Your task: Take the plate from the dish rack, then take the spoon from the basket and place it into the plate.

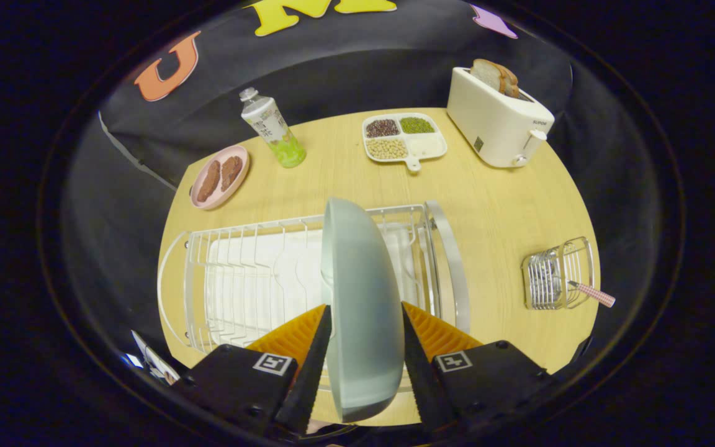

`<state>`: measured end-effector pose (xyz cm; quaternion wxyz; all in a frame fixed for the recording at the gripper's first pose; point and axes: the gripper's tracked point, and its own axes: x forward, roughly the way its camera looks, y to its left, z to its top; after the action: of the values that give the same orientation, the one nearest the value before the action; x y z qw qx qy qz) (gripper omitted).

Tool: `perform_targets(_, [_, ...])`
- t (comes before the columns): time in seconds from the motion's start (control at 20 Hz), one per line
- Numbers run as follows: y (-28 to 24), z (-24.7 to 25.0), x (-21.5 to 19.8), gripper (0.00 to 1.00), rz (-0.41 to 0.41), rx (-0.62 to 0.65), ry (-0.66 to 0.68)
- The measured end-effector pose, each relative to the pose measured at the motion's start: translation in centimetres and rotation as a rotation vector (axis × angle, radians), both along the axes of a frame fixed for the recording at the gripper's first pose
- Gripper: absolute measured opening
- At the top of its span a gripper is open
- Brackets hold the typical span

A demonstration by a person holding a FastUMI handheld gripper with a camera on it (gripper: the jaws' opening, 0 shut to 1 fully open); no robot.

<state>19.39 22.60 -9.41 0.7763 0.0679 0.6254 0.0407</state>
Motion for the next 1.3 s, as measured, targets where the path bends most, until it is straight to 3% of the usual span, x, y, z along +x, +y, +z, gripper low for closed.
perform_targets(0.2, [0.6,0.1,-0.2,0.43,0.000,-0.044,0.005])
perform_targets(0.65, [-1.4,4.0,0.6,0.39,0.029,-0.216,-0.124])
perform_targets(0.85, [-1.9,6.1,-1.0,0.36,0.042,-0.174,-0.180])
perform_targets(1.3, [-4.3,5.7,-12.7,0.36,0.034,0.066,-0.200])
